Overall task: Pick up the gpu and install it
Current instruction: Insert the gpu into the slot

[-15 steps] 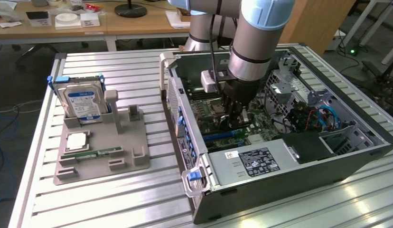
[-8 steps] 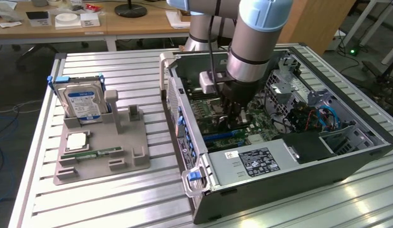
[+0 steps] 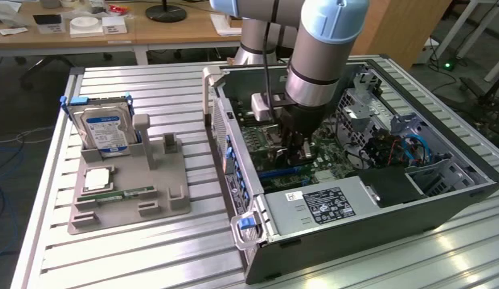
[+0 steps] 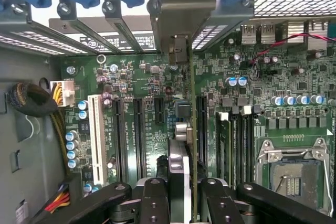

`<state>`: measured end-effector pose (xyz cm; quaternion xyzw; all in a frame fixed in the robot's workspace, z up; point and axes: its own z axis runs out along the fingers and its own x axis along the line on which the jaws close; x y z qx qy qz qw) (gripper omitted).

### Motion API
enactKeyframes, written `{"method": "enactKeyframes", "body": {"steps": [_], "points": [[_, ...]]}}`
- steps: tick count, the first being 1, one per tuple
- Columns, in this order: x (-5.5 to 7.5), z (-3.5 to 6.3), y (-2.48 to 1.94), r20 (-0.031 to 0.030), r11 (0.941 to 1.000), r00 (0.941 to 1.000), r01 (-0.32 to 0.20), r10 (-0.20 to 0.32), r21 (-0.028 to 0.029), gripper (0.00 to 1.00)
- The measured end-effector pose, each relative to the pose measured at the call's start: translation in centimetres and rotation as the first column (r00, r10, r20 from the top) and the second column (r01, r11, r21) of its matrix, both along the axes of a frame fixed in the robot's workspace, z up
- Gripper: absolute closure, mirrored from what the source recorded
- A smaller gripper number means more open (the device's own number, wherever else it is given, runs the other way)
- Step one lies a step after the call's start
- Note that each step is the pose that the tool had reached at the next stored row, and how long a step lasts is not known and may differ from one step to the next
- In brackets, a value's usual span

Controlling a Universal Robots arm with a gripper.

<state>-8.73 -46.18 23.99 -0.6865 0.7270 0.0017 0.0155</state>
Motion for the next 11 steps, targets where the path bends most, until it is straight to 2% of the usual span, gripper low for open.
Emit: {"method": "enactKeyframes", "body": {"steps": [11], "points": [[-0.21, -0.45, 0.0, -0.0011, 1.0, 1.0, 0.0, 0.0, 0.0, 0.72]]}}
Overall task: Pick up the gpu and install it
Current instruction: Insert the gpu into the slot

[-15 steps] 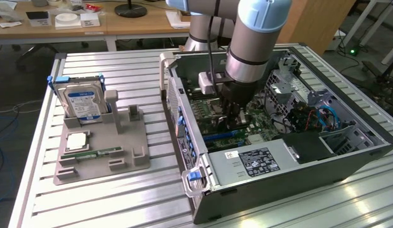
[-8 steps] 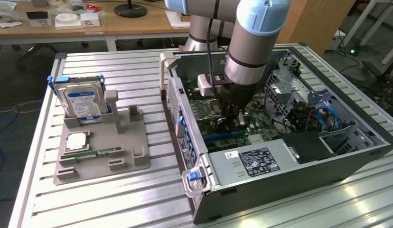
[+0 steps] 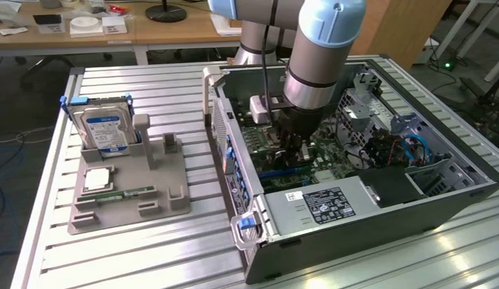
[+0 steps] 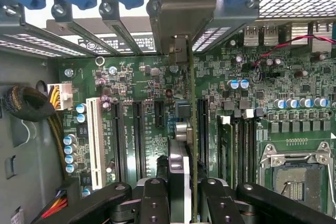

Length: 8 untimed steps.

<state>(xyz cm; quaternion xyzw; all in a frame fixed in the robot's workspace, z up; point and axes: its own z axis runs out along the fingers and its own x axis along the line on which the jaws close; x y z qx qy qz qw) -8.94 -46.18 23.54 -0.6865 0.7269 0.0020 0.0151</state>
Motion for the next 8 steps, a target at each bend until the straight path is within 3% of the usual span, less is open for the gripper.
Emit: {"method": "enactKeyframes", "body": {"steps": [8], "points": [[-0.03, -0.51, 0.0, 0.0, 1.0, 1.0, 0.0, 0.0, -0.0001, 0.72]]}}
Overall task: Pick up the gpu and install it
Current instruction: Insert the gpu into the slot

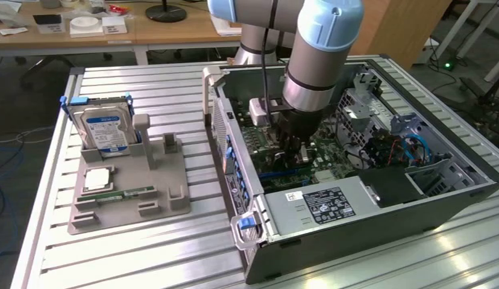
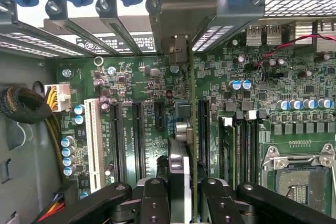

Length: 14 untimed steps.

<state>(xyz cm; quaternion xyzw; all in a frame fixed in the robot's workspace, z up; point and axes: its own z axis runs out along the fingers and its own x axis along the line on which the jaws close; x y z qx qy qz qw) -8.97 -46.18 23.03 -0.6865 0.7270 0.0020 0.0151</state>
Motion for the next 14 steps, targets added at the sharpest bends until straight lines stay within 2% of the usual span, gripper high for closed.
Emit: {"method": "enactKeyframes", "body": {"steps": [14], "points": [[-0.09, -0.21, 0.07, 0.0, 1.0, 1.0, -0.003, 0.003, 0.0001, 0.72]]}}
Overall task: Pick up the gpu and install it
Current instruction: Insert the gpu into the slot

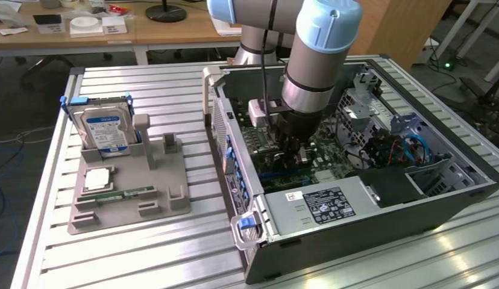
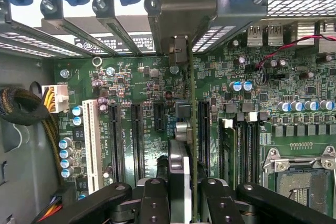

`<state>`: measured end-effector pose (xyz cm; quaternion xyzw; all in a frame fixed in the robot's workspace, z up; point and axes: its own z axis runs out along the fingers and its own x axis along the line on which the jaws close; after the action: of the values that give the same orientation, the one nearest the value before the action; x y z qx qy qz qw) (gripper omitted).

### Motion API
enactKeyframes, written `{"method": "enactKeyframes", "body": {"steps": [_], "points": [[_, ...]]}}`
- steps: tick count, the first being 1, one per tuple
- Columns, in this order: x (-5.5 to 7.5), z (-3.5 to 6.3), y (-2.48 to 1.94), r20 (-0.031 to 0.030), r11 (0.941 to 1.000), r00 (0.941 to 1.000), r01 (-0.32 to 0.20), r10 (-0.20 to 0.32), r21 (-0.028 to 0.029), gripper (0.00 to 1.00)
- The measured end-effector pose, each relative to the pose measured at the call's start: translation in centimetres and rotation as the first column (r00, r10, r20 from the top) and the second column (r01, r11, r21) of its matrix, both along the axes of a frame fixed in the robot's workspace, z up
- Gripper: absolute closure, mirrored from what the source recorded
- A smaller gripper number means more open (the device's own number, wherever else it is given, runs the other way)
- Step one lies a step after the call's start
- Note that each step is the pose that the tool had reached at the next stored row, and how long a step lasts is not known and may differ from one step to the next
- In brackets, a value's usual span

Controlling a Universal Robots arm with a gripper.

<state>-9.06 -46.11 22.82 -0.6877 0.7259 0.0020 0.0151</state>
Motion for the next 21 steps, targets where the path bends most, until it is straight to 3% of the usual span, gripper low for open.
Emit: {"method": "enactKeyframes", "body": {"steps": [21], "points": [[-0.01, 0.11, 0.12, 0.0005, 1.0, 1.0, -0.001, 0.001, -0.0001, 0.72]]}}
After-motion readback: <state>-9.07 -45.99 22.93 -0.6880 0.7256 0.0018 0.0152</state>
